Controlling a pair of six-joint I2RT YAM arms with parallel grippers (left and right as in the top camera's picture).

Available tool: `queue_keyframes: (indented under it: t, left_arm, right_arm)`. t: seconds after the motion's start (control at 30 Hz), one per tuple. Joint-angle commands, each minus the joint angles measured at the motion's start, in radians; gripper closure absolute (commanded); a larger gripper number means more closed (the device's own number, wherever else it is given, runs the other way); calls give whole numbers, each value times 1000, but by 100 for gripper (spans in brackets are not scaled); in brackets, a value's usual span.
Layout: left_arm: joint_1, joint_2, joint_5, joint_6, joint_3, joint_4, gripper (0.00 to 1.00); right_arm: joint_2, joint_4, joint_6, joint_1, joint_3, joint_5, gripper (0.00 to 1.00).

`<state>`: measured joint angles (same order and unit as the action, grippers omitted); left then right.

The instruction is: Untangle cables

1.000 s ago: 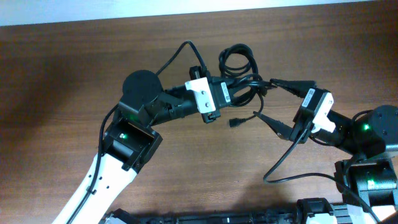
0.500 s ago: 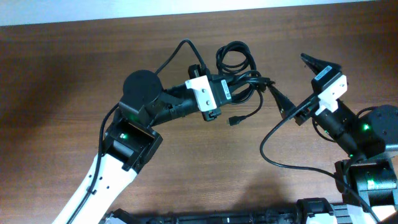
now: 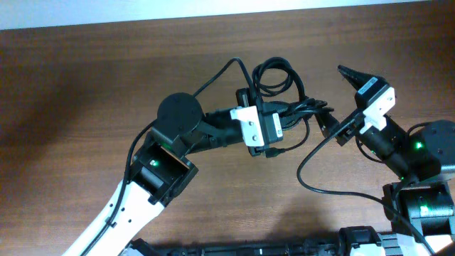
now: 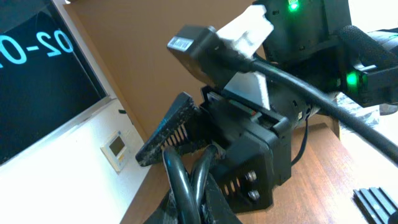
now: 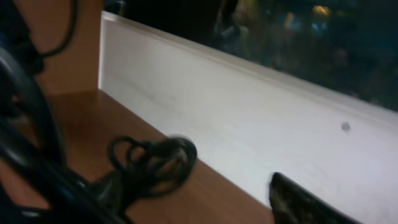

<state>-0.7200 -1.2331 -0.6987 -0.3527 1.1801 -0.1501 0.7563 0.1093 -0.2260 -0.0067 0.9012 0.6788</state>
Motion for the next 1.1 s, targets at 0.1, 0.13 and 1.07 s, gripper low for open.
queue_keyframes:
  t: [0.1,0.13,1.07]
  left_arm:
    - [-13,22,-6,-8,14,-6,100]
    - [-13,22,29,-8,14,-6,100]
    - [-11,107,341,179,14,113,100]
  right_arm:
    - [-4,-42,6,-1,8,264,96]
    - [-4,-43,6,-1,8,264,96]
    - [-4,-12,-5,-1,8,180,96]
